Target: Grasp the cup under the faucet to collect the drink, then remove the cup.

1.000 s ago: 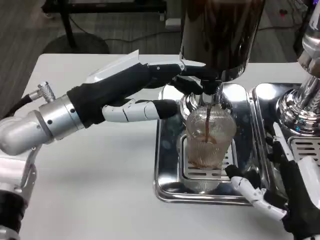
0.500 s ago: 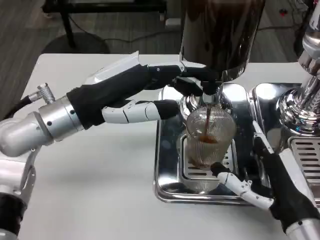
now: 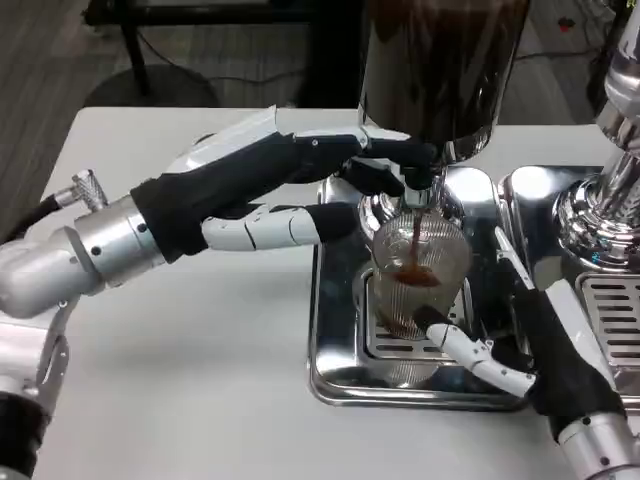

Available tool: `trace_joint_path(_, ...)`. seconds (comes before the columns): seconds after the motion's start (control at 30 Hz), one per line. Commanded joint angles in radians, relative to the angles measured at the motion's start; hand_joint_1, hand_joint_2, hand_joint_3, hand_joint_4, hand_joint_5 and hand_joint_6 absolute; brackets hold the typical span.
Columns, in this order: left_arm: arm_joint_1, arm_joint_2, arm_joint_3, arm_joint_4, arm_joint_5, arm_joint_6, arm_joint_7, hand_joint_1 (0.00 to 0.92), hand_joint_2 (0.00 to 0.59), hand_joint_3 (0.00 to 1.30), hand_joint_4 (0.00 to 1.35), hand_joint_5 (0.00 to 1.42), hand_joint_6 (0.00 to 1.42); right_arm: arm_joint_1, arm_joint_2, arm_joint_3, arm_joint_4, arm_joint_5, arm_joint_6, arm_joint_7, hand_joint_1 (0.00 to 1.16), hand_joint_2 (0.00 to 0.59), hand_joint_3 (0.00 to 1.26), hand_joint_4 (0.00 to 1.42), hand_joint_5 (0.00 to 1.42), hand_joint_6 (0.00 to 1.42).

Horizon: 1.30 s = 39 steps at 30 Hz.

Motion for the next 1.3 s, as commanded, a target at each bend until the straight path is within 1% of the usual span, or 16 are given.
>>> trace_joint_path(0.03,0.019,0.016,-0.008,-0.016,0.014,0.007,-0.023,0.079,0.130,0.25,0.23,0.30,0.33,-0.036,0.006,0.000,0.031,0.021,-0.024,0.008,0.50,0.172,0.00,0.00,0.00,0.05)
trace_joint_path(0.3,0.023,0.021,-0.008,-0.024,0.017,0.012,-0.022,0.080,0.132,0.25,0.23,0.30,0.33,-0.087,0.019,0.005,0.081,0.039,-0.032,0.012,0.50,0.171,0.00,0.00,0.00,0.05)
trace_joint_path(0.5,0.029,0.026,-0.008,-0.028,0.020,0.016,-0.021,0.081,0.133,0.25,0.23,0.30,0.32,-0.142,0.031,0.015,0.148,0.052,-0.052,0.028,0.51,0.170,0.00,0.00,0.00,0.05)
trace_joint_path(0.73,0.036,0.028,-0.009,-0.037,0.020,0.023,-0.020,0.083,0.143,0.26,0.23,0.30,0.31,-0.176,0.039,0.018,0.195,0.055,-0.072,0.045,0.51,0.168,0.00,0.00,0.00,0.05)
trace_joint_path(1.1,0.045,0.029,-0.009,-0.050,0.020,0.037,-0.017,0.085,0.146,0.26,0.23,0.30,0.31,-0.183,0.041,0.012,0.232,0.075,-0.124,0.048,0.51,0.169,0.00,0.00,0.00,0.05)
trace_joint_path(1.3,0.047,0.031,-0.008,-0.050,0.019,0.042,-0.020,0.082,0.147,0.26,0.23,0.30,0.31,-0.189,0.033,0.019,0.230,0.067,-0.118,0.055,0.51,0.168,0.00,0.00,0.00,0.05)
